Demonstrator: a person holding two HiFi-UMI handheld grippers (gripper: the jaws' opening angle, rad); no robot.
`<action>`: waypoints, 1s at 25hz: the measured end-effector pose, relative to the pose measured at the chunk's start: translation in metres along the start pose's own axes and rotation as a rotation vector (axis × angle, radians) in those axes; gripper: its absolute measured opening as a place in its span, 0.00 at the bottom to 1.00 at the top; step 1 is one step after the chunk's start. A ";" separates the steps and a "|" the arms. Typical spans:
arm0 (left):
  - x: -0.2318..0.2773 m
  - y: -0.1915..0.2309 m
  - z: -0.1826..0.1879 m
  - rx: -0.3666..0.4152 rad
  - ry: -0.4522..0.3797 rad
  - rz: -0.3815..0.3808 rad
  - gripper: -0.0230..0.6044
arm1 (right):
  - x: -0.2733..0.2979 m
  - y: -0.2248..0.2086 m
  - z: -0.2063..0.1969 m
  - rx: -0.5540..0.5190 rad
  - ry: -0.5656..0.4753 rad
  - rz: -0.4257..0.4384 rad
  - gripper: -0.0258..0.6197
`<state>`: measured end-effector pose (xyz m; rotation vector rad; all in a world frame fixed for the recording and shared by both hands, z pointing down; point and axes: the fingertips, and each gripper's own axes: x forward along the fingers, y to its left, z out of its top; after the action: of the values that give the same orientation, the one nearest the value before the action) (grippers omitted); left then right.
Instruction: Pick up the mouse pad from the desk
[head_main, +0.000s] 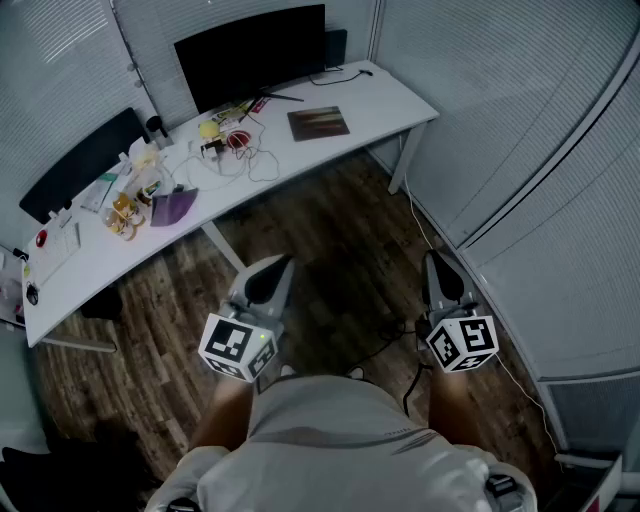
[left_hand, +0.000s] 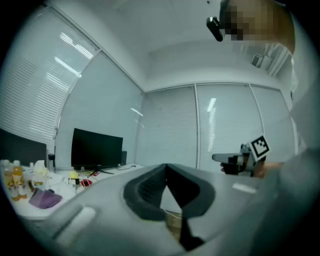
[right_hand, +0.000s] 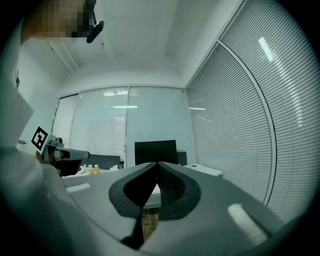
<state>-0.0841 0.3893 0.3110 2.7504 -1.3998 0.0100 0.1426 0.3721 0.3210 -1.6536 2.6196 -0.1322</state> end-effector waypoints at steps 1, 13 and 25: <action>-0.001 0.000 0.000 -0.003 0.001 0.000 0.04 | -0.001 0.000 0.000 0.000 0.001 -0.001 0.05; 0.000 0.000 -0.006 -0.019 0.013 0.019 0.04 | 0.000 -0.002 -0.005 0.032 -0.005 0.023 0.05; 0.019 -0.023 -0.013 -0.020 0.032 0.029 0.04 | -0.016 -0.034 -0.015 0.089 0.003 0.028 0.05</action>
<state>-0.0541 0.3878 0.3237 2.7018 -1.4235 0.0409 0.1793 0.3728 0.3394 -1.5898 2.5971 -0.2468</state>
